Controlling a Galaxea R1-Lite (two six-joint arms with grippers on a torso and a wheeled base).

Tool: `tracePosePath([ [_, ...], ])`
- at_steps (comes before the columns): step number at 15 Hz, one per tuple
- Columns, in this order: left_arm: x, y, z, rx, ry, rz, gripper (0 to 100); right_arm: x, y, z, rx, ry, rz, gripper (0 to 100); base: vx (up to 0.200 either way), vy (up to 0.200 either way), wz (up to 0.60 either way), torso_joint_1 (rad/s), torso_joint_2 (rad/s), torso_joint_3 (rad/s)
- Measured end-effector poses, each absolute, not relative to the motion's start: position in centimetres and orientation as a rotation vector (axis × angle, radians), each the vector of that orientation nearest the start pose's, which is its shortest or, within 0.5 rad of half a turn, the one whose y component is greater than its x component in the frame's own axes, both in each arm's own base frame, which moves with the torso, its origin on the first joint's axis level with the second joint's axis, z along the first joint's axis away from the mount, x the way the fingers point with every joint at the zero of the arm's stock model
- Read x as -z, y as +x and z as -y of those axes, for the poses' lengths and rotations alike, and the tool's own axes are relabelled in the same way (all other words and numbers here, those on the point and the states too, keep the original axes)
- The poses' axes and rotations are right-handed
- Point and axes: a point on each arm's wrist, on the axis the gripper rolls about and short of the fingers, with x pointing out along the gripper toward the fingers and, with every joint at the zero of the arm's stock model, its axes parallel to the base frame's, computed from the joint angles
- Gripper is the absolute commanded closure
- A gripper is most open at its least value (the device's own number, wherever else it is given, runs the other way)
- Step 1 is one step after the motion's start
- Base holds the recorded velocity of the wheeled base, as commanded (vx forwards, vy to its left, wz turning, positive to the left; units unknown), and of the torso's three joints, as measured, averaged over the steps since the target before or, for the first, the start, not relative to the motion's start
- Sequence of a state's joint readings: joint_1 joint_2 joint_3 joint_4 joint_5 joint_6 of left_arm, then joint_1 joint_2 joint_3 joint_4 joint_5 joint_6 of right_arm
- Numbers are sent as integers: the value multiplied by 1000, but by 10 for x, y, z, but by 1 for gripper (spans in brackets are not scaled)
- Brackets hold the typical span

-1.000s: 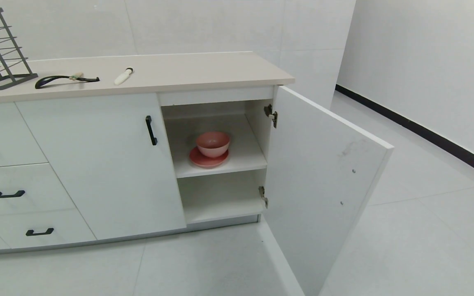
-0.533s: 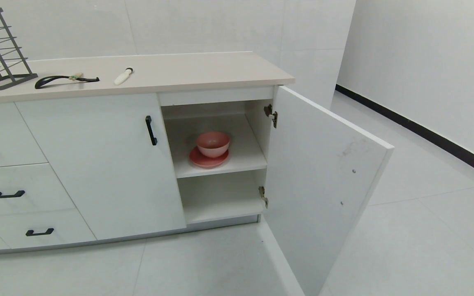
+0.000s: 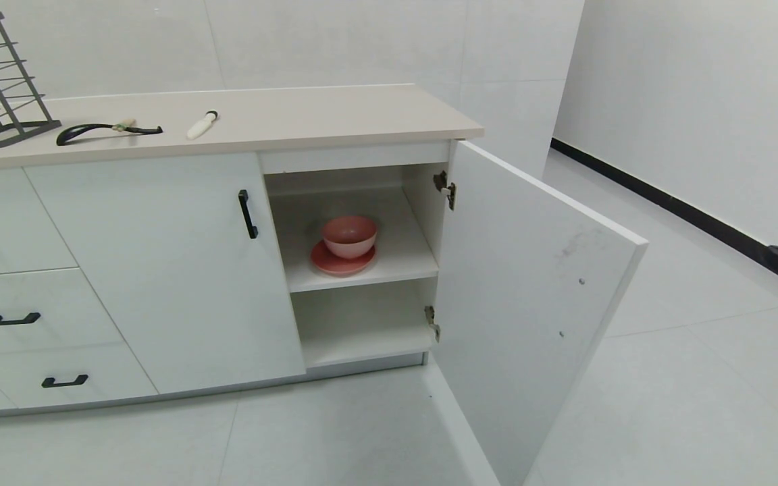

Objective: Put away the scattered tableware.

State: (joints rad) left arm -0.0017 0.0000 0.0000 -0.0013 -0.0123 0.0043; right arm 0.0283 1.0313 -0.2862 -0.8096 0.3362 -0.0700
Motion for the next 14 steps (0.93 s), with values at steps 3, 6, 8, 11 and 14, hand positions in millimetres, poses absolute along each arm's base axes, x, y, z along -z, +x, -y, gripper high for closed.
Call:
tracePosePath([
  [3,-76,-23,0,13,3,1,0,-193,153,-12,-394,-80,59,100,0,0,0,0,0,0],
  [6,-76,-23,0,8,-4,2,0,-184,178,-14,-442,-104,64,100,0,0,0,0,0,0],
  [8,-76,-23,0,3,-14,2,0,-176,195,-15,-451,-116,73,100,0,0,0,0,0,0],
  [11,-76,-23,0,2,-16,3,0,-164,219,-15,-452,-125,96,100,0,0,0,0,0,0],
  [14,-76,-23,0,2,-15,3,0,-152,234,-19,-472,-118,64,100,0,0,0,0,0,0],
])
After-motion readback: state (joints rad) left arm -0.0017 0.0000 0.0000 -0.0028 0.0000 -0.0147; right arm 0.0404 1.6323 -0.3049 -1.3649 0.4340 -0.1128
